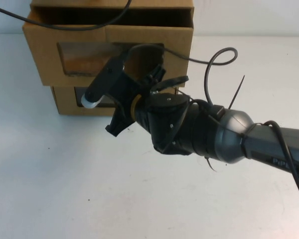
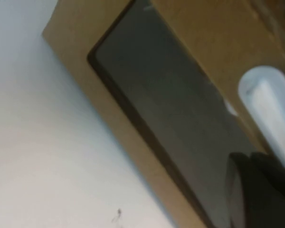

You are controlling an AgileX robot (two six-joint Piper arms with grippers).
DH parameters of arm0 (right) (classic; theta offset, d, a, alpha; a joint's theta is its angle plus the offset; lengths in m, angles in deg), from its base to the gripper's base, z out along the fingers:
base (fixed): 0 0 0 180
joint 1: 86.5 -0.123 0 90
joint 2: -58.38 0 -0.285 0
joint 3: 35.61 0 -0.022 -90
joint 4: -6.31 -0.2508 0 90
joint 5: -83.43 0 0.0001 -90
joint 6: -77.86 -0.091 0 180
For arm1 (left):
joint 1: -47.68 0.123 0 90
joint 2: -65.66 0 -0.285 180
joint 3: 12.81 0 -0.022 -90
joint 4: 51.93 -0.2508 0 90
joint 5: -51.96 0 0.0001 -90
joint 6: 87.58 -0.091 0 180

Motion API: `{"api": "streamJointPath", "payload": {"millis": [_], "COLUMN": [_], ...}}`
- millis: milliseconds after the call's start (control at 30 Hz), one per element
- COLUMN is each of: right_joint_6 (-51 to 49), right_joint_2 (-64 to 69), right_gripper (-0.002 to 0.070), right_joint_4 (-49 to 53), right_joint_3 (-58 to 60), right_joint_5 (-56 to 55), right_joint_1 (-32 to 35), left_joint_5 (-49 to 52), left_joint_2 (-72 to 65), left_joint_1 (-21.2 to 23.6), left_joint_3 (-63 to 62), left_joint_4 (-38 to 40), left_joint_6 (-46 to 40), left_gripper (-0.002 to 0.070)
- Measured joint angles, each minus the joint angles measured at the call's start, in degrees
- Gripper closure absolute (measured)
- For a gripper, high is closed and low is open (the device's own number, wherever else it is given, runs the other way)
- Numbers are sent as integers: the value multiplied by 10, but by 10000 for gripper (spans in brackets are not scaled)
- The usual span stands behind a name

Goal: Close the shoe box
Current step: Close the shoe box with your right arm

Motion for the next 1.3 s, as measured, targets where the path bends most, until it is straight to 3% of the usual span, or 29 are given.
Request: {"api": "streamJointPath", "payload": {"millis": [633, 800, 1067, 1300], "right_joint_6": [0, 40, 251, 296], "right_joint_2": [40, 38, 24, -22], "right_gripper": [689, 689, 689, 689], "right_joint_4": [5, -76, -294, -349], "right_joint_3": [-90, -92, -91, -91], "right_joint_5": [-56, -55, 4, 30], "right_joint_1": [52, 52, 36, 17], "left_joint_5": [4, 6, 7, 12], "left_joint_2": [0, -2, -2, 2], "left_joint_1": [1, 1, 1, 1], "left_joint_3": [0, 0, -6, -27], "left_joint_4": [10, 14, 16, 16], "left_joint_6": [0, 0, 0, 0], "left_gripper": [680, 680, 680, 680]}}
